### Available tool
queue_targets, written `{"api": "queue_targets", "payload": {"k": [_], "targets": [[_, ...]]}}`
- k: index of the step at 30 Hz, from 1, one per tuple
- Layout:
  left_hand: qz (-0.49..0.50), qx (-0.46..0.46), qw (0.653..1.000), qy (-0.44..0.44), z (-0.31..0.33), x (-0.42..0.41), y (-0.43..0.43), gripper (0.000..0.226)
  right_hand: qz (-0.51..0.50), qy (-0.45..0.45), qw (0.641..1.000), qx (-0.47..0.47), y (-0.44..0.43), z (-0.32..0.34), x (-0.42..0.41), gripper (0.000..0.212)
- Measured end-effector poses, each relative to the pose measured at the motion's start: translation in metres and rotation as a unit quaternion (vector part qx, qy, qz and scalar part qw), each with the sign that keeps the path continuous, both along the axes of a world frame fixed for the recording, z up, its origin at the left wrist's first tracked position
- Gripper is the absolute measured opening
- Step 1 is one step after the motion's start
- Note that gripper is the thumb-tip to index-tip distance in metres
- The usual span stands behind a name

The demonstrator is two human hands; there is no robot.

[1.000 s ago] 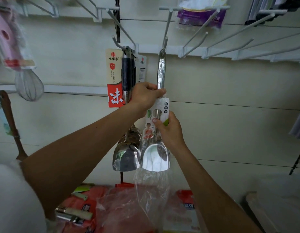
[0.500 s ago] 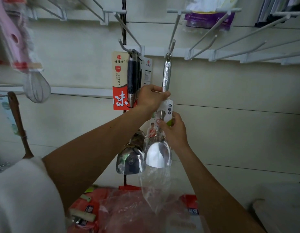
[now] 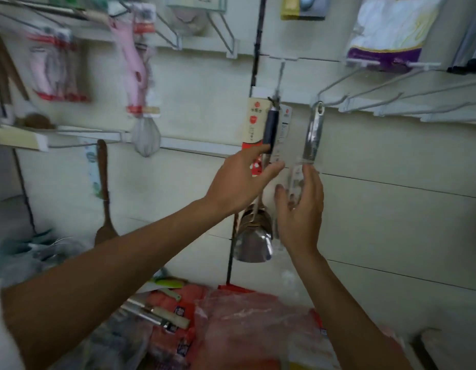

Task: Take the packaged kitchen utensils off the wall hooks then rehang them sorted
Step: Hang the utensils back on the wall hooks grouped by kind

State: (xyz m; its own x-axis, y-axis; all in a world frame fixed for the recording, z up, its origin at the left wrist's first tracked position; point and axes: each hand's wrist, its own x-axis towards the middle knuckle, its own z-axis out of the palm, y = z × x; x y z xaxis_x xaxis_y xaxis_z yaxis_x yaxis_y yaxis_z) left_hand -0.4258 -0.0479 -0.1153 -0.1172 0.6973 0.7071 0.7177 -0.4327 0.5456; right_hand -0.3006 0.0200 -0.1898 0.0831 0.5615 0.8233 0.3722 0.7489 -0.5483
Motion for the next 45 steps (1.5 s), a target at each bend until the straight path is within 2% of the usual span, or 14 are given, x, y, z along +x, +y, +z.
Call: {"api": "queue_targets", "payload": {"k": [2,6,9,13,22,26,30,38,45], "targets": [[0.081,0.012,0.989,0.119,-0.006,-0.039,-0.039,0.064,-0.017,-0.08,0.996,0.04,-0.018,-0.002,-0.019,0.069],[0.256,-0.022,0.92,0.295,-0.026,-0.14,-0.116,0.08,-0.019,-0.191,0.978,0.083,-0.057,-0.003,-0.069,0.072],[0.347,-0.083,0.864,0.354,-0.041,-0.212,-0.178,0.087,-0.001,-0.241,0.966,0.095,-0.093,-0.004,-0.126,0.073],[0.43,-0.154,0.806,0.376,-0.054,-0.29,-0.27,0.088,0.034,-0.3,0.947,0.113,-0.15,-0.011,-0.215,0.074],[0.559,-0.253,0.703,0.361,-0.089,-0.427,-0.488,0.092,0.16,-0.353,0.909,0.151,-0.3,-0.055,-0.412,0.076],[0.604,-0.296,0.655,0.344,-0.109,-0.464,-0.573,0.093,0.228,-0.35,0.894,0.161,-0.371,-0.075,-0.485,0.077],[0.637,-0.328,0.621,0.317,-0.137,-0.489,-0.651,0.092,0.275,-0.364,0.872,0.178,-0.443,-0.1,-0.544,0.077],[0.667,-0.4,0.594,0.208,-0.24,-0.51,-0.785,0.094,0.375,-0.433,0.795,0.201,-0.59,-0.187,-0.62,0.077],[0.656,-0.468,0.574,0.148,-0.334,-0.518,-0.834,0.095,0.452,-0.5,0.718,0.174,-0.676,-0.278,-0.637,0.076]]}}
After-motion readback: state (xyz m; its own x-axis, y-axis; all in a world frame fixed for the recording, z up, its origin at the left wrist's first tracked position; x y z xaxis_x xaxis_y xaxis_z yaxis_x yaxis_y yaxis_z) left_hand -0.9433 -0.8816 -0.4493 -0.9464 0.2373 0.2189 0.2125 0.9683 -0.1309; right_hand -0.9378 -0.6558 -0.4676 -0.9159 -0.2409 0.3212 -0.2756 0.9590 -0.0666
